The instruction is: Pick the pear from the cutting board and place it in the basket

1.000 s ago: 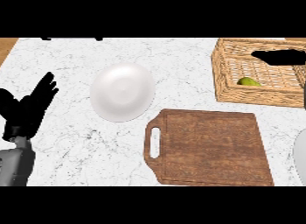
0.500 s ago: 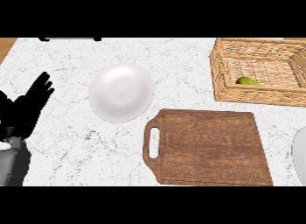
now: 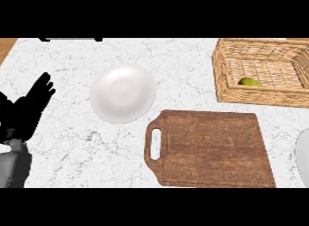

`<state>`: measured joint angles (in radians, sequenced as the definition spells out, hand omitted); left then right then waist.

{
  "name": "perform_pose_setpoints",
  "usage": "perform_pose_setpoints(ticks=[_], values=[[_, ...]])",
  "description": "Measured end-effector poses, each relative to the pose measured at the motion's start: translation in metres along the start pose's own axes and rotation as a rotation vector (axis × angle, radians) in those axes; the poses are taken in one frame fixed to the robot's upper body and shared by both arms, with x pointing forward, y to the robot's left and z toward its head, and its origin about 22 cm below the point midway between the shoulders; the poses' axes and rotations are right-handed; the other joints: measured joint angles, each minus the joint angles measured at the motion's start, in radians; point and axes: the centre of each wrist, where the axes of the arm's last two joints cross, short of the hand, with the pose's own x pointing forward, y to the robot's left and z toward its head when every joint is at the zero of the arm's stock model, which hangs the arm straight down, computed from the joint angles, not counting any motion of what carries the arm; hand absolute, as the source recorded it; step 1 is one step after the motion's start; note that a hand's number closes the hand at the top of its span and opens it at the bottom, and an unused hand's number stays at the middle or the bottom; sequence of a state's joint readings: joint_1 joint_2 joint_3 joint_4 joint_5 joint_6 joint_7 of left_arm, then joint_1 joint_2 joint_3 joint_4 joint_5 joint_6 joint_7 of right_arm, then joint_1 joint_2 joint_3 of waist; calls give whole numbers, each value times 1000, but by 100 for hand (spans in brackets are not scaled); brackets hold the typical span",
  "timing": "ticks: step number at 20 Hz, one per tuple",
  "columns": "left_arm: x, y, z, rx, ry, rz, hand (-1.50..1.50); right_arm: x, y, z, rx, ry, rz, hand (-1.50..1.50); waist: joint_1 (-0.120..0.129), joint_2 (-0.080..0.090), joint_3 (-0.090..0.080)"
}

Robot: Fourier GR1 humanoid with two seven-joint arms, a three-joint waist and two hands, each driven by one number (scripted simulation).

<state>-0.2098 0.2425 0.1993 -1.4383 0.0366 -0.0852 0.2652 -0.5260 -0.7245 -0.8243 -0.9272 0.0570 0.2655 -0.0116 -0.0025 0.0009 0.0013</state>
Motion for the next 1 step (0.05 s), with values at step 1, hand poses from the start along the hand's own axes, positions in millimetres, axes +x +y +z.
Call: perform_pose_setpoints(ticks=[1], values=[[1, -1, -1, -1, 2, -1, 0, 1, -14, 1, 15, 3, 6, -150, 0, 1, 0]])
